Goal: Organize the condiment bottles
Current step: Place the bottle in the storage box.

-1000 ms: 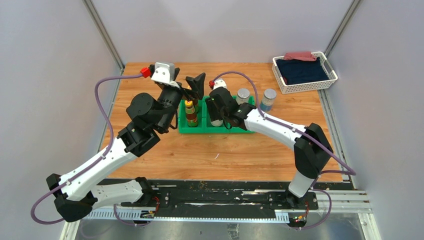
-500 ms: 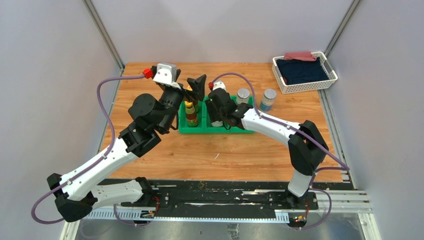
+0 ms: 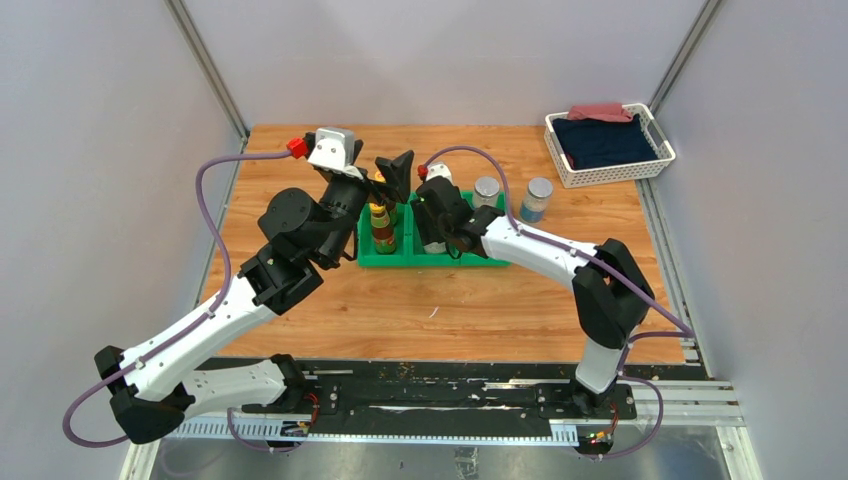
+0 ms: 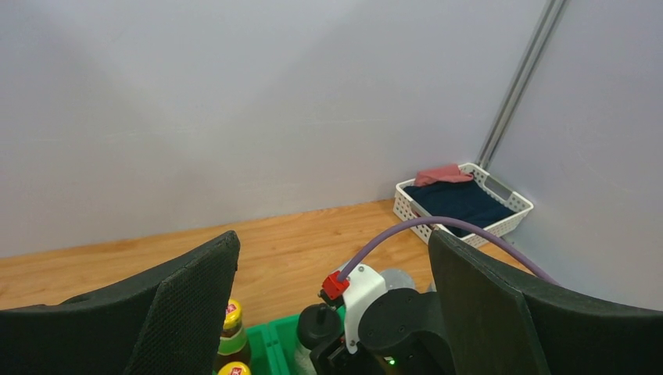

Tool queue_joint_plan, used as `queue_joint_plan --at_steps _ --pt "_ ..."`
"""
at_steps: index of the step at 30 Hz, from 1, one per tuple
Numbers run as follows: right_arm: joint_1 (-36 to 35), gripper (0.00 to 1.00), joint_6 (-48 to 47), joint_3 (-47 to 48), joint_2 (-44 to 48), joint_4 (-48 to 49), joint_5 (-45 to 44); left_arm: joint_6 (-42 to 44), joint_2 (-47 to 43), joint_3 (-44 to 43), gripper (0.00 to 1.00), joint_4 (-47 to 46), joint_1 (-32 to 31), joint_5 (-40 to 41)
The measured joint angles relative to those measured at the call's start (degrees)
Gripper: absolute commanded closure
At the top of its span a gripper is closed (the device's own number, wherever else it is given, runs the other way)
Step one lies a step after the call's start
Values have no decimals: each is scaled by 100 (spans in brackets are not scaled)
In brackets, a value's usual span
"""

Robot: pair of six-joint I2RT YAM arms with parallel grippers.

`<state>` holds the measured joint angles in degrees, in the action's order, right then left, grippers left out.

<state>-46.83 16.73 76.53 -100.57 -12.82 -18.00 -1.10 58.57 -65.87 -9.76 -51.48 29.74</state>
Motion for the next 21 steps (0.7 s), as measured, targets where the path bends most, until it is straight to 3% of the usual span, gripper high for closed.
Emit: queue_joint_plan --at_steps 12,21 --pt "39 99 22 11 -96 103 0 -15 0 2 6 0 -2 2" --pt "61 72 26 72 -155 129 4 -22 2 2 5 0 -2 2"
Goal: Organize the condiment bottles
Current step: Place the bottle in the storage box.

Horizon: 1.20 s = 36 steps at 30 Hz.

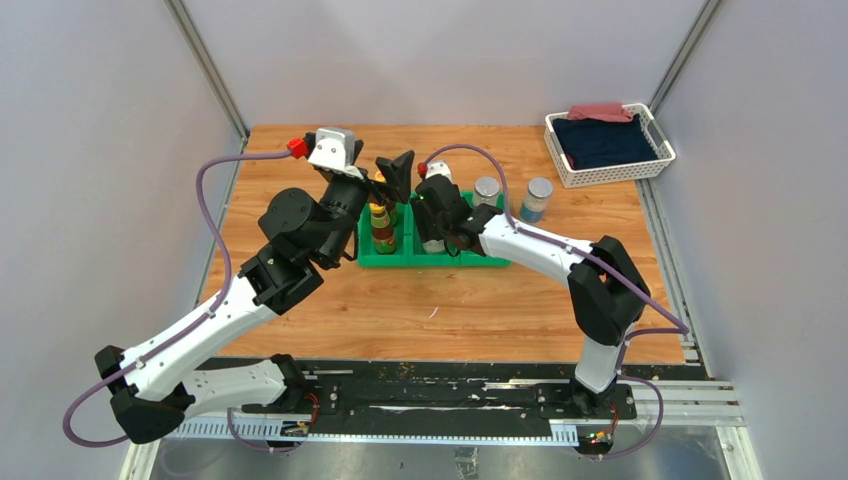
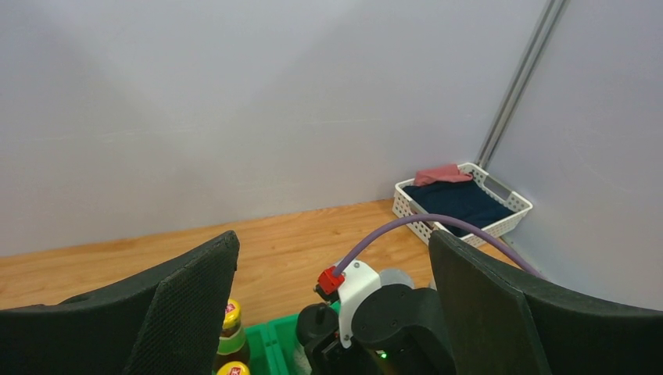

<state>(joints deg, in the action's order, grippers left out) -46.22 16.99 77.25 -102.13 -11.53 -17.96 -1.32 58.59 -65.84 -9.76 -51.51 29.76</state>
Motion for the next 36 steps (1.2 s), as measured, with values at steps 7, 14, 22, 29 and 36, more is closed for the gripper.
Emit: queue_joint_plan --at_steps 7,14,22,29,36 --pt "15 54 2 20 -15 0 -2 -17 42 0 5 -2 0 -2" --pt "33 35 2 68 -48 -11 0 -17 70 0 5 -2 0 -2" --pt "52 25 -4 92 -55 -7 -2 -20 122 0 5 -2 -2 -4" --pt "63 23 -2 101 -55 -4 0 -22 151 0 5 -2 -9 -2" --pt "63 23 -4 101 -50 -4 26 -22 153 0 5 -2 -37 0"
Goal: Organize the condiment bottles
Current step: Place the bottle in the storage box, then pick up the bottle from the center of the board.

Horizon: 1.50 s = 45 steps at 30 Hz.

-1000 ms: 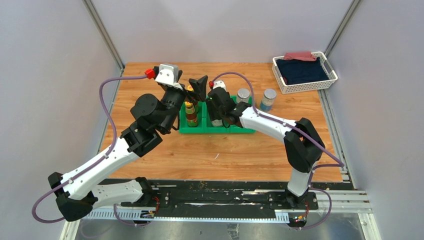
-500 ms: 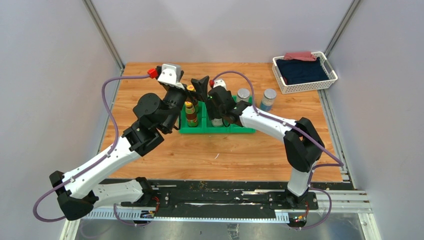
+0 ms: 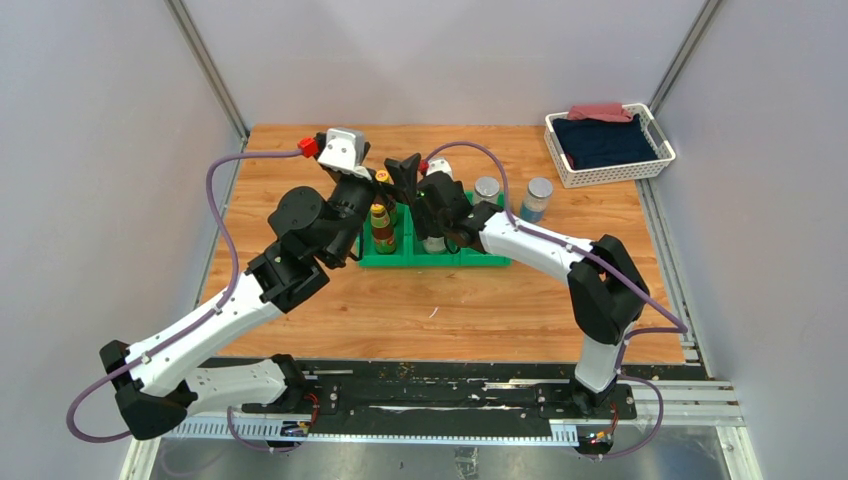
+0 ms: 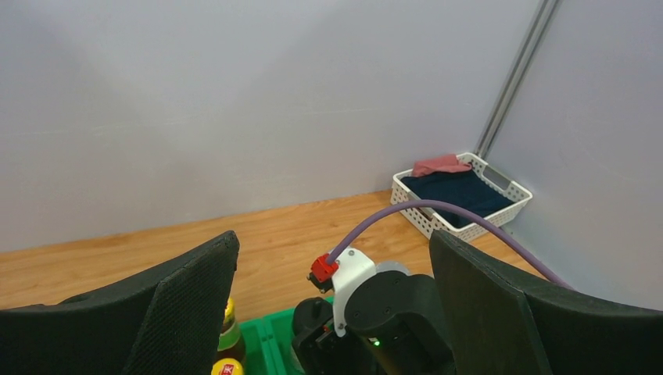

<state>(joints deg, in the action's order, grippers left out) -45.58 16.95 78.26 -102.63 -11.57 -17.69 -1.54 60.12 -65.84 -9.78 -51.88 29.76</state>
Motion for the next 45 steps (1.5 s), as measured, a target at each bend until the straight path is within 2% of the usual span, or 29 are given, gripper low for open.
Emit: queue_joint_plan --at_steps 7,14,23,30,36,45 --pt "-2 23 -44 0 258 -46 85 7 -39 -2 5 0 -39 -2" --pt "-2 23 -190 0 1110 -94 44 13 -308 -111 5 2 -46 -7" --pt "63 22 -455 -92 2083 -151 -750 2 -588 -295 5 -90 -46 -114" --pt "953 22 -402 -542 2363 -262 -1239 -42 -564 -273 4 -87 -46 -151" --pt "1751 22 -258 -975 2437 -339 -1303 -42 -562 -249 4 -87 -46 -151" --pt "2465 21 -120 -1224 2612 -304 -1165 -33 -431 -238 1 -111 -46 -146"
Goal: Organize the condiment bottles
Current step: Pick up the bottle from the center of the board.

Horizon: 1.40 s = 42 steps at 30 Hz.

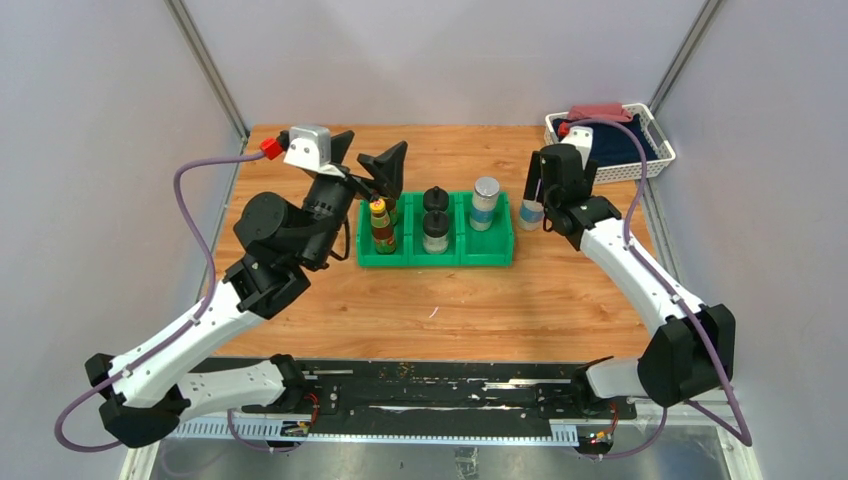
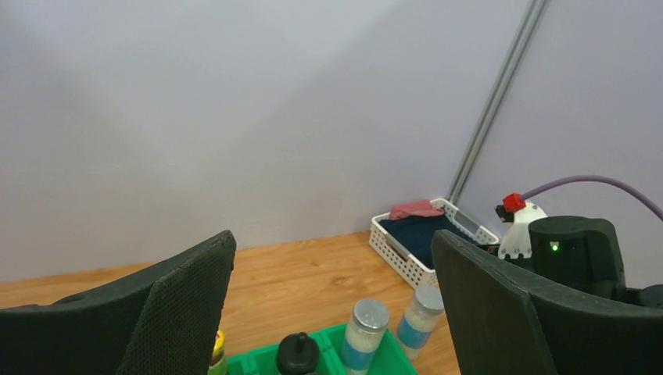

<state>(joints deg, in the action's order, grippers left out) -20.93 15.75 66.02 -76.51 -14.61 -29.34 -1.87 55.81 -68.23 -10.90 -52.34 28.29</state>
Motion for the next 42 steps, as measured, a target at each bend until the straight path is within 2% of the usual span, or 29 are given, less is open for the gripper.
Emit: queue_joint_plan --at_steps 10,15,17,23,28,36,42 --pt "160 21 9 -234 74 201 142 431 551 37 0 -149 -2 -483" --pt "162 17 -168 -514 535 634 140 682 778 -35 0 -146 -2 -581" --pt "184 12 -205 -621 743 852 138 734 817 -72 0 -146 -2 -581" --pt "389 17 -175 -944 1185 1648 68 765 922 -262 0 -188 2 -614" --pt "448 18 -203 -966 1054 1943 109 721 1025 -238 0 -308 15 -625" --pt "446 17 -673 -933 614 1928 208 577 1191 494 2 -1329 46 -564" --pt "415 15 -857 -1051 588 1950 422 455 1379 688 3 -1659 74 -160"
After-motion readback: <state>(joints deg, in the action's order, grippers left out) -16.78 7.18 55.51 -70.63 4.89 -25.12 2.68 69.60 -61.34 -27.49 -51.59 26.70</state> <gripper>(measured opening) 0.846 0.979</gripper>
